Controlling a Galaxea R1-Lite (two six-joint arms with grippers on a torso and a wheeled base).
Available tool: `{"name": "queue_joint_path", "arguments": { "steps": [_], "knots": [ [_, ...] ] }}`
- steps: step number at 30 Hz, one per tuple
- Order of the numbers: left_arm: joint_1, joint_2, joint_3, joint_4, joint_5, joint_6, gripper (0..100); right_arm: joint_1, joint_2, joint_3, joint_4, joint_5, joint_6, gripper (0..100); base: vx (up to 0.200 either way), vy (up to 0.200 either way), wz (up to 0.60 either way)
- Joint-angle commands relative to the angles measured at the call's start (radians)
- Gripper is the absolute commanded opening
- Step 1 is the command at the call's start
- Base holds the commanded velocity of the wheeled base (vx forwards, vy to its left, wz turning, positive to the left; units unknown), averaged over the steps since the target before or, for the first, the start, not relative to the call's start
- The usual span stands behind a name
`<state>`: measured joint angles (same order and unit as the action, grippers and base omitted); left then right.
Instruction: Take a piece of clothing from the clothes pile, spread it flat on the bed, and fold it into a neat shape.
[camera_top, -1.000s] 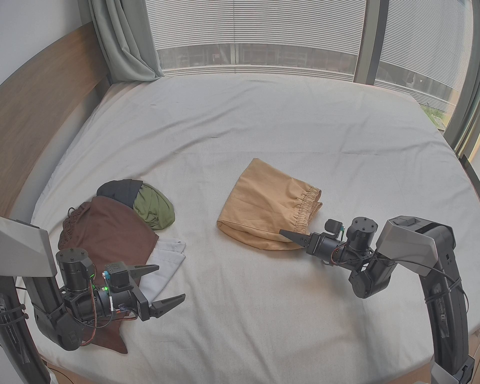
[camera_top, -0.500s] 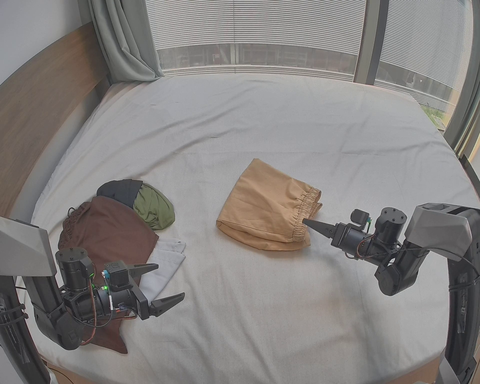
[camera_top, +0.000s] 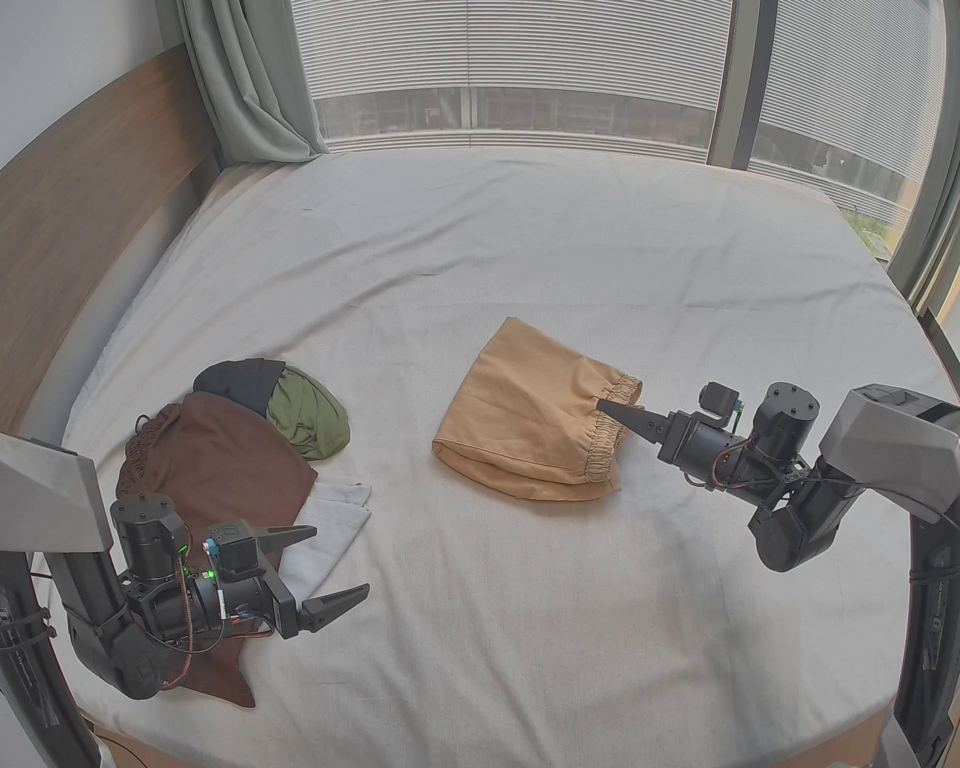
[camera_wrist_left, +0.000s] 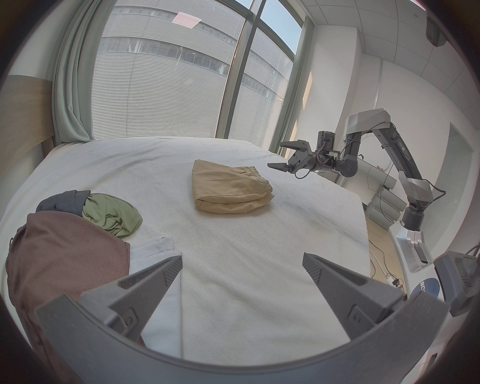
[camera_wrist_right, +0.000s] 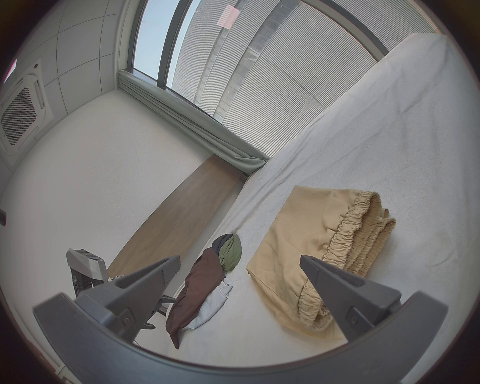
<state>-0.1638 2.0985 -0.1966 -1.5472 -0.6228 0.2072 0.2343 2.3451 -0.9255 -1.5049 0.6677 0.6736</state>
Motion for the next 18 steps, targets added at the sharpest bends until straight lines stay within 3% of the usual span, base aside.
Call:
{"name": "queue_joint_path", "arguments": {
  "steps": [1,18],
  "knots": [
    [-0.002,0.002,0.0,-0.001,0.002,0.0,100,0.019,0.046,-0.045,0.014,-0.002,0.001,100,0.0,0.0,0.0],
    [0.003,0.006,0.0,0.001,0.002,0.0,100,0.033,0.221,-0.164,0.045,-0.011,-0.005,100,0.0,0.0,0.0]
  ]
}}
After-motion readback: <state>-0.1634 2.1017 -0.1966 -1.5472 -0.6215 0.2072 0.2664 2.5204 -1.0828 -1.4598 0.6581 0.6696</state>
